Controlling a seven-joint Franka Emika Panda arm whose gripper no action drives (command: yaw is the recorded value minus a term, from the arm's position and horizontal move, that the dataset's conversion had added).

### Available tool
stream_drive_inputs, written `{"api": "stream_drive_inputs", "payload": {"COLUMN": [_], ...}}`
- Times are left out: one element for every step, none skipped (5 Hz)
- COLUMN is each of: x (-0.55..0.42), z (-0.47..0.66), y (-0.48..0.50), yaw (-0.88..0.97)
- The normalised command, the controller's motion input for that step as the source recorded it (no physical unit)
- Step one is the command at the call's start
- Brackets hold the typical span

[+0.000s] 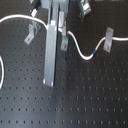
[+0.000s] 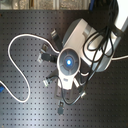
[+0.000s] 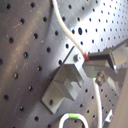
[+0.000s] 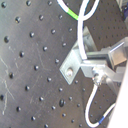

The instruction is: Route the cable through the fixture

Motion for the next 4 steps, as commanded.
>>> {"api": "stream_drive_inputs", "payload": {"x": [-0.164,-0.199,-0.149,-0.016], "z": [-0.10,-0.12,-0.13,0.00], "y": [-0.269,-0.417,-0.365,-0.082], "yaw": [0.00,-0.04,-0.02,0.00]}}
